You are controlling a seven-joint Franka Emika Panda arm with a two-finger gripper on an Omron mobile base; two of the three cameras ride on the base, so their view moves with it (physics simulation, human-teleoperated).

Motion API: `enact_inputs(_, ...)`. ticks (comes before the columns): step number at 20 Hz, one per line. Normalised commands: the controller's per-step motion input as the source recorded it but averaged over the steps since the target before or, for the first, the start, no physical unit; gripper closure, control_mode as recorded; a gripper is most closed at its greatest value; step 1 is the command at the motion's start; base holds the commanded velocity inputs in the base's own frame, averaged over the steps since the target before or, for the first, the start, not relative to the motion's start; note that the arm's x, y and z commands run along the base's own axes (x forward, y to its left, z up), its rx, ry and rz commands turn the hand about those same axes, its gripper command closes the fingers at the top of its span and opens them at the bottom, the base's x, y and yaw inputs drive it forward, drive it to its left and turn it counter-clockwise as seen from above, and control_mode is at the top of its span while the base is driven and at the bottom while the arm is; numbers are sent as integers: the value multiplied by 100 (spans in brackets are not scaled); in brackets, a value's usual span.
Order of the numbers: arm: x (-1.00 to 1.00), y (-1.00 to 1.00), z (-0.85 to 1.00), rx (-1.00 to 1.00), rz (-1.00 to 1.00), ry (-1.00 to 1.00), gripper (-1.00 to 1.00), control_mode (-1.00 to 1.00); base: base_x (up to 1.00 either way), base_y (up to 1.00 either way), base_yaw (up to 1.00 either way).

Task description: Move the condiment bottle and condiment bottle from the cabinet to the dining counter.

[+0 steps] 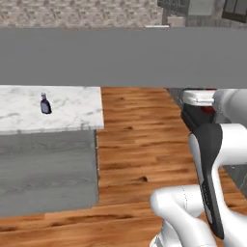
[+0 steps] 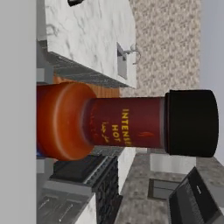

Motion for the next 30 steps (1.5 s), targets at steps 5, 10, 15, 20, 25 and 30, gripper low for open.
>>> enact_inputs(5,0,0,0,0,0,0,100,100,22,36,18)
enact_inputs(10,0,0,0,0,0,0,100,100,88,12,0)
enact_inputs(15,0,0,0,0,0,0,100,100,69,28,0)
enact_inputs(20,0,0,0,0,0,0,100,100,-21,79,0)
enact_inputs(25,0,0,0,0,0,0,100,100,-18,100,0)
enact_inputs(30,0,0,0,0,0,0,100,100,16,100,0)
